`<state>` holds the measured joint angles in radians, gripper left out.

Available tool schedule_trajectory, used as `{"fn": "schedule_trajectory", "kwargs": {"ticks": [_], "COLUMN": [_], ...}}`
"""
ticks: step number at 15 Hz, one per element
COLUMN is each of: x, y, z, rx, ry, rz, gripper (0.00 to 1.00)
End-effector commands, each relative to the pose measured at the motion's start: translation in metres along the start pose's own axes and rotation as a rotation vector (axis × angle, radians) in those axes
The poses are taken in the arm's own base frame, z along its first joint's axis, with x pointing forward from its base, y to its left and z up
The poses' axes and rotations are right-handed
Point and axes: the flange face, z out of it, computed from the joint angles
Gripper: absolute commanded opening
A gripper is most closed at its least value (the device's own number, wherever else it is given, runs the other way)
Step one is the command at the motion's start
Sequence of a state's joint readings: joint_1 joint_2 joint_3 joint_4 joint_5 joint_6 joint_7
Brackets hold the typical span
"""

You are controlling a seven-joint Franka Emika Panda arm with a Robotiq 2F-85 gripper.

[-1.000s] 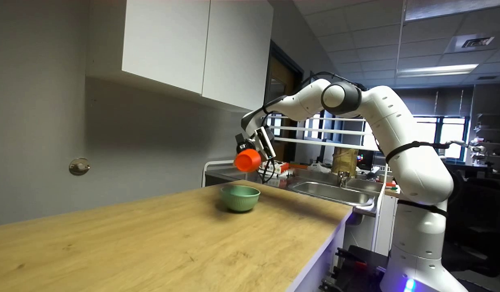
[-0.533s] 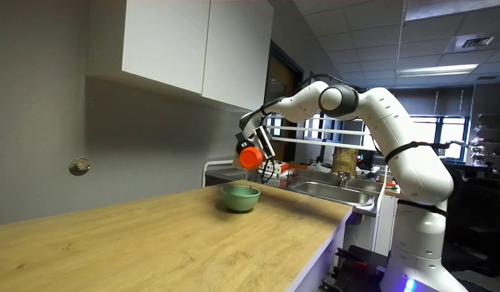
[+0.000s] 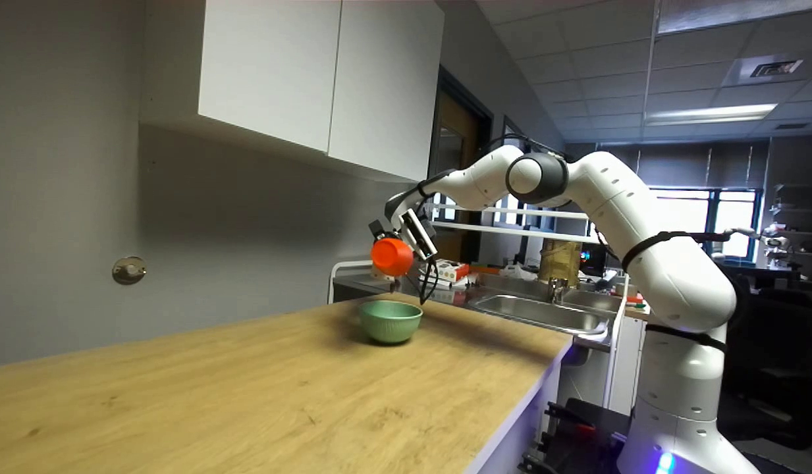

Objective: Pour the contents in the orange cup into the green bowl

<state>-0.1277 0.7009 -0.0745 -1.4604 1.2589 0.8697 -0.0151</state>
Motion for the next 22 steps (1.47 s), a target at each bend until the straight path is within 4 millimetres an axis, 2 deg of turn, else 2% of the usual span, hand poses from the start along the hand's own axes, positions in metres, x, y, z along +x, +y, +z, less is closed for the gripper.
{"fn": "schedule_trajectory", "kwargs": {"ticks": [1, 8, 12, 22], "x": [0.003, -0.006, -0.007, -0.002], "y": [-0.023, -0.053, -0.056, -0.056], "z": [-0.014, -0.035, -0.044, -0.044], "rx": [0.034, 0.114, 0.147, 0.151], "ry": [-0.015, -0.007, -0.008, -0.005], "rz": [0.034, 0.001, -0.025, -0.051], "gripper": [0.01, 0.01, 0.01, 0.01]}}
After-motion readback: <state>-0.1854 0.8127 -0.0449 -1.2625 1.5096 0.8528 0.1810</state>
